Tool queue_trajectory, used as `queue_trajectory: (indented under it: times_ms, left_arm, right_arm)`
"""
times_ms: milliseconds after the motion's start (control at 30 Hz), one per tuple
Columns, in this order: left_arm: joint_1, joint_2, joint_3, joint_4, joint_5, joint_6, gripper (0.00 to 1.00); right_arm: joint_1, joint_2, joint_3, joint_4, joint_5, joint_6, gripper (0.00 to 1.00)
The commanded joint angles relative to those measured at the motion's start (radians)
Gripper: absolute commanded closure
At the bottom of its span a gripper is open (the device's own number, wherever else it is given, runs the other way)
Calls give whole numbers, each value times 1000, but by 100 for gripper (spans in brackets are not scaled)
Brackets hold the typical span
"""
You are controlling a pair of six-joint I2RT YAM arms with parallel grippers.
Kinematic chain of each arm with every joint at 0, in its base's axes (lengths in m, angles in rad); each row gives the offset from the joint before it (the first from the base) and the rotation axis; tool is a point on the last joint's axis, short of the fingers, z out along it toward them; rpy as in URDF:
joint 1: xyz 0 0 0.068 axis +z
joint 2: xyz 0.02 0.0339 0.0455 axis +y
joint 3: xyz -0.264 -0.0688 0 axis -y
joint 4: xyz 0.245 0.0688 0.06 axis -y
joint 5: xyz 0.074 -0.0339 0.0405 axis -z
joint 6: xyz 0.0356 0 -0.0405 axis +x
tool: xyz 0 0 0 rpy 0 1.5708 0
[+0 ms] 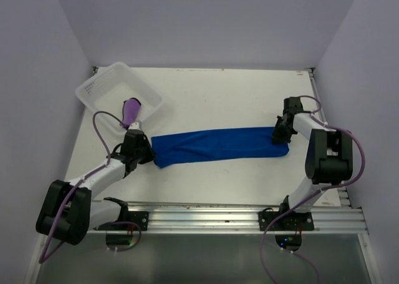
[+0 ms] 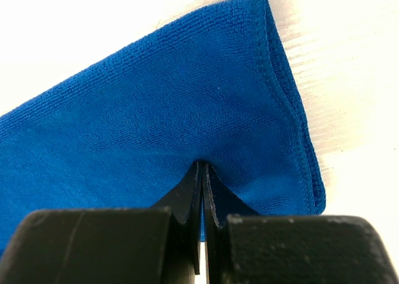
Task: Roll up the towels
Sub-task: Fold the towel
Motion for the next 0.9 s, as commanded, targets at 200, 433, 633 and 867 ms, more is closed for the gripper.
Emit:
queue_trajectory:
  times_ms: [200, 433, 633, 867]
  left_arm:
    - [9, -32, 111, -80, -75, 72, 100]
    - [13, -44, 74, -82, -59, 69, 100]
    - [15, -67, 57, -88, -59, 68, 95]
    - [16, -75, 62, -100, -67, 77, 100]
  right_arm:
    - [-1, 16, -22, 48, -3, -8, 100]
    - [-1, 16, -25, 48, -3, -10, 100]
    - [-1, 18, -27, 48, -2, -10, 100]
    - [-1, 13, -29, 48, -2, -11, 100]
